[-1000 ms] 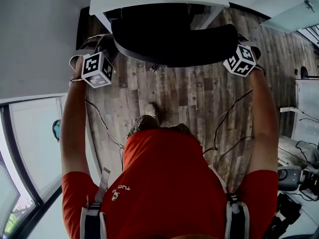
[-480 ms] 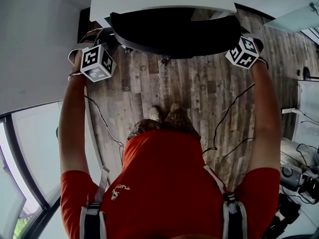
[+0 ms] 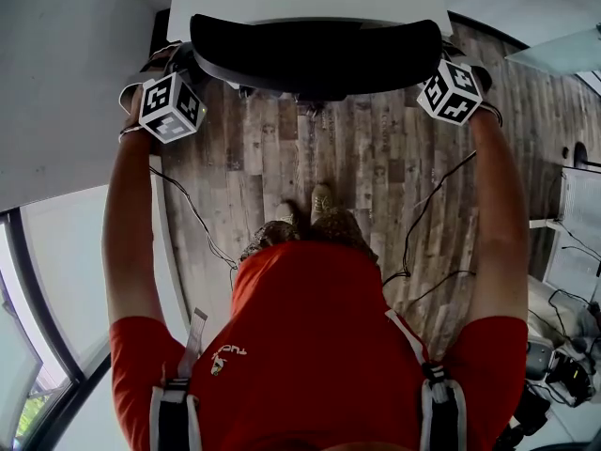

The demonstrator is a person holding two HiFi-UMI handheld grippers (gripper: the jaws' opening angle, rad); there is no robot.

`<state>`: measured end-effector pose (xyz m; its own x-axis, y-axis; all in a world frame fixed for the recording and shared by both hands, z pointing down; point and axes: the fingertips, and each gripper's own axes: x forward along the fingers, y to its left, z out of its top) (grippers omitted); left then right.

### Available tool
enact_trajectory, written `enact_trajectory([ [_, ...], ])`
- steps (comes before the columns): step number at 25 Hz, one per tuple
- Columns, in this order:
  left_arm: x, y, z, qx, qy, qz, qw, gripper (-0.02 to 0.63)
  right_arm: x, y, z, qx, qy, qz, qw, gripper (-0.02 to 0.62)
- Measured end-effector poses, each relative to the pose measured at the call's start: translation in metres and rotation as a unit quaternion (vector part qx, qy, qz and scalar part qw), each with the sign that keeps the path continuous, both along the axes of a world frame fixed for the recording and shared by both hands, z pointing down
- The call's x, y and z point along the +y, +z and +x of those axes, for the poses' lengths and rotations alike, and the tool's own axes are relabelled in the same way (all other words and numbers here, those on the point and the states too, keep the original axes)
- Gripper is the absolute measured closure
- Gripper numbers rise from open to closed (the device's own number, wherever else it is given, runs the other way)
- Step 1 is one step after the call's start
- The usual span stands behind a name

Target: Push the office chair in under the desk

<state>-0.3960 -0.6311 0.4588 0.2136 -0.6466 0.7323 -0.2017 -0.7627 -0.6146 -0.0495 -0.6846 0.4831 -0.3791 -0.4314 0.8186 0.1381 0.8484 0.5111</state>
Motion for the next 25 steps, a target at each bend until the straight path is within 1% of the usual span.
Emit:
enact_trajectory([
  [8, 0.002, 0.004, -0.014, 0.000, -0.012, 0.003, 0.9999, 0.457, 0.009, -0.003, -0.016, -0.008, 0.000, 0.012, 1.000, 0.453],
  [13, 0.002, 0.004, -0.020, 0.005, -0.035, 0.026, 0.9990, 0.416, 0.013, -0.003, -0.021, -0.018, 0.008, 0.029, 0.999, 0.425],
  [15, 0.005, 0.000, -0.020, 0.012, -0.036, 0.033, 0.9987, 0.369, 0.016, -0.006, -0.020, -0.017, 0.012, 0.036, 0.999, 0.407],
  [16, 0.008, -0.004, -0.019, 0.017, -0.035, 0.039, 0.9985, 0.352, 0.018, -0.009, -0.019, -0.015, 0.016, 0.041, 0.999, 0.385],
  [20, 0.031, -0.017, -0.022, 0.032, -0.028, 0.061, 0.9972, 0.325, 0.037, -0.020, -0.010, -0.013, 0.039, 0.061, 0.997, 0.356],
  [22, 0.034, -0.019, -0.027, 0.039, -0.025, 0.071, 0.9964, 0.316, 0.040, -0.023, -0.005, -0.017, 0.054, 0.068, 0.996, 0.350],
  [25, 0.032, -0.032, -0.032, 0.051, -0.025, 0.089, 0.9944, 0.304, 0.038, -0.035, 0.005, -0.039, 0.079, 0.076, 0.993, 0.350],
])
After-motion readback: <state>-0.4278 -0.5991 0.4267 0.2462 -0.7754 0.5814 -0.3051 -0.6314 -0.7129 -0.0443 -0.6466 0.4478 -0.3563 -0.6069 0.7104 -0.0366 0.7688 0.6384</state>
